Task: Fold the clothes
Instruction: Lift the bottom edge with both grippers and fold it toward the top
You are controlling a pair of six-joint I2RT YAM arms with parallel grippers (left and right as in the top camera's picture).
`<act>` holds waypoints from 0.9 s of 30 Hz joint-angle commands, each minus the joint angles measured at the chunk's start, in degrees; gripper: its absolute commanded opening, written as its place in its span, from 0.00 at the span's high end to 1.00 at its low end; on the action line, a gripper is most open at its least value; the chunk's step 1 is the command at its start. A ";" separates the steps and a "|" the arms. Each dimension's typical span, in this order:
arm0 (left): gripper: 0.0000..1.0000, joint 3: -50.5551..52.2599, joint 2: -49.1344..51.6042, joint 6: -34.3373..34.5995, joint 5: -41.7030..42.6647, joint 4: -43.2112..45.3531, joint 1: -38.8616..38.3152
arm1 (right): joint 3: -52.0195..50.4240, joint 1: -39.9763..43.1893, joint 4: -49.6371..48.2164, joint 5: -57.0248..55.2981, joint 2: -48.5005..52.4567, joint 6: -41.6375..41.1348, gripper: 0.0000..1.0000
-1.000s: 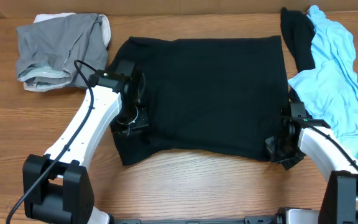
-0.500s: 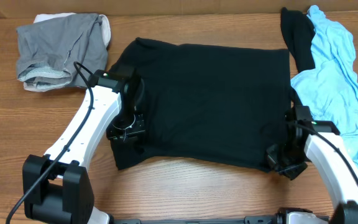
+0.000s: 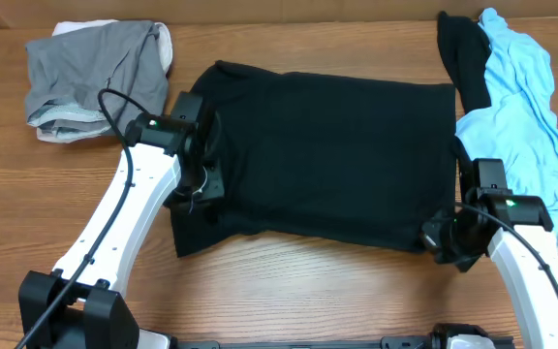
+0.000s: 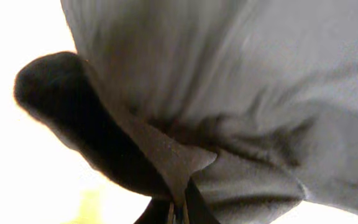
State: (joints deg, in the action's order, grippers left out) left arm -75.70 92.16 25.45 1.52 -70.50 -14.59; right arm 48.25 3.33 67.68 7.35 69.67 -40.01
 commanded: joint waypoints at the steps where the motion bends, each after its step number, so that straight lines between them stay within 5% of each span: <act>1: 0.96 -0.92 0.13 -0.68 -3.93 3.61 -0.31 | 2.19 0.17 -2.71 0.02 2.25 1.95 0.96; 27: 0.96 -0.90 12.17 -1.09 -12.02 29.20 -2.36 | 2.51 0.15 -31.71 -4.90 20.57 7.96 0.96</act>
State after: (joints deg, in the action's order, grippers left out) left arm -75.72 102.24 25.23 -8.84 -42.37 -16.53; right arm 49.04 3.33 37.69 4.01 89.06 -32.95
